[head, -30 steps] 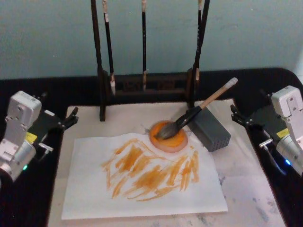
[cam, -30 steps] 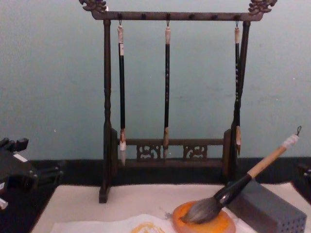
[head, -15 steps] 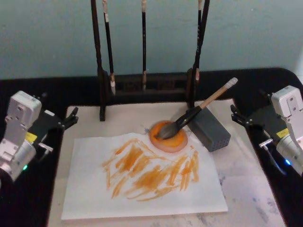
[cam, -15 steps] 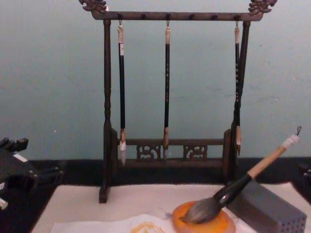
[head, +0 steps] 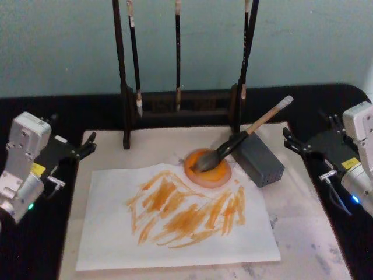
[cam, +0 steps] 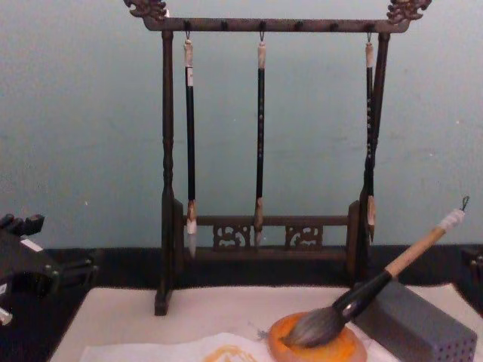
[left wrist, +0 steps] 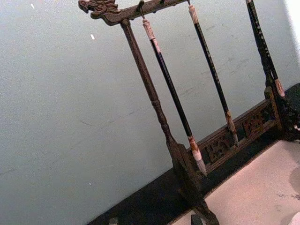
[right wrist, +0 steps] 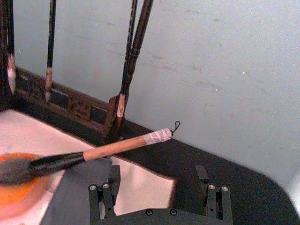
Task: Pick up the brush from the inkstone, write on the paper, then place the brush back to its original position.
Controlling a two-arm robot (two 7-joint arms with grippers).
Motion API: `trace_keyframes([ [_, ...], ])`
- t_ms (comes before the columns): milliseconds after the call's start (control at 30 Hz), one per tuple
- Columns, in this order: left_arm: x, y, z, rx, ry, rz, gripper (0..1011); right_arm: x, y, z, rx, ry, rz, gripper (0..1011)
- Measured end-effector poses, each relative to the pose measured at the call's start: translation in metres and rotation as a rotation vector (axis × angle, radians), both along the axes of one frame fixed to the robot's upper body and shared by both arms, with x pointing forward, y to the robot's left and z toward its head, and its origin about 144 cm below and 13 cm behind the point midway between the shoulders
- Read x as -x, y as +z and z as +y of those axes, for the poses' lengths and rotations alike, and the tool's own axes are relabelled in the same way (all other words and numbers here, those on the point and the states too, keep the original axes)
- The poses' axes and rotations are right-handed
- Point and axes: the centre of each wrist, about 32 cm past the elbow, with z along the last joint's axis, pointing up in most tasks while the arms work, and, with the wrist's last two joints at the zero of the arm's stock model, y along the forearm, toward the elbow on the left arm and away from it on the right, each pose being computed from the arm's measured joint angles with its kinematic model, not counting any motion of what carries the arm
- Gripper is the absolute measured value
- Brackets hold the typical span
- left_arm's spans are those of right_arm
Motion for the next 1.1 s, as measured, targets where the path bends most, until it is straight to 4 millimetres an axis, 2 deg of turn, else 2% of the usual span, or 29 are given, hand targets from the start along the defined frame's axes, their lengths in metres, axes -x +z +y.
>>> trace_keyframes([
  [367,0.0,0.0,0.0,0.0,0.0,0.0,1001,-0.006,0.007,0.002,-0.285,0.015,0.144,1000],
  [767,0.0,0.0,0.0,0.0,0.0,0.0,1001,-0.02,0.013,0.017,-0.674,0.017,0.362,1000],
  [1100,0.0,0.0,0.0,0.0,0.0,0.0,1001,-0.034,0.01,0.029,-0.874,-0.003,0.437,1000],
])
